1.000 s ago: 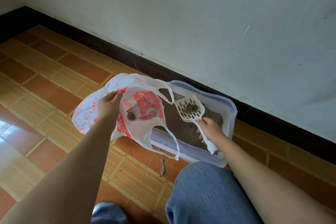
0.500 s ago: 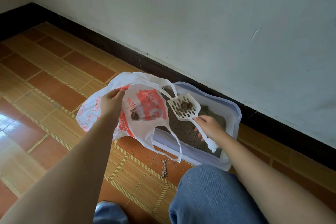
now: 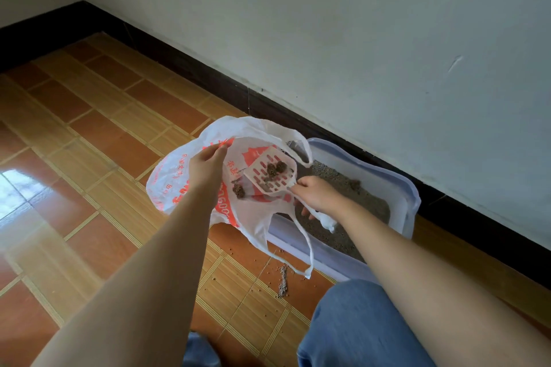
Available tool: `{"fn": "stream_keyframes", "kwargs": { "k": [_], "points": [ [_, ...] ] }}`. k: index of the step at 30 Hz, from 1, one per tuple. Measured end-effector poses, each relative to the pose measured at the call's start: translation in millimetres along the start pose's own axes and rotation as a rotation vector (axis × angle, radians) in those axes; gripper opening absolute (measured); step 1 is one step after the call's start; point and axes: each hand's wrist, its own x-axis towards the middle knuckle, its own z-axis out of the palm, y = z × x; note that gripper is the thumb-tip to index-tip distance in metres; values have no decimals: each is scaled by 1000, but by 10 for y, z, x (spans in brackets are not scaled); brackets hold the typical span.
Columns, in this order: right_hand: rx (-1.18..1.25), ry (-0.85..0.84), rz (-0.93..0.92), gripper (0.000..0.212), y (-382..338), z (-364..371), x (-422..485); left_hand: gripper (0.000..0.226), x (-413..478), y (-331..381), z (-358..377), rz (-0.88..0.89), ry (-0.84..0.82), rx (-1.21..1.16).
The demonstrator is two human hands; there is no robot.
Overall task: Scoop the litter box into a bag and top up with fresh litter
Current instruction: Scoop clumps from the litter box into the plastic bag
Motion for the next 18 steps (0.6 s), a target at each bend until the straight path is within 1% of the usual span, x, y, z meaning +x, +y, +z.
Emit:
{"fn": "stream_keyframes", "kwargs": {
  "k": [2, 5, 10, 14, 18],
  "points": [
    [-92, 30, -17, 23, -59, 71, 82, 29, 5, -12, -7, -8, -6, -8],
    [-280, 74, -25, 31, -135, 166, 175, 30, 24, -24, -38, -21, -1, -16],
    [-479, 119, -56, 34, -242, 280, 253, 29, 40, -27, -72, -26, 13, -45],
    [-592, 181, -103, 41, -275, 317, 238, 32, 4, -14, -81, -42, 12, -71],
    [-637, 242, -163, 43, -256, 321, 245, 32, -24, 0, -79, -55, 16, -67]
  ]
}}
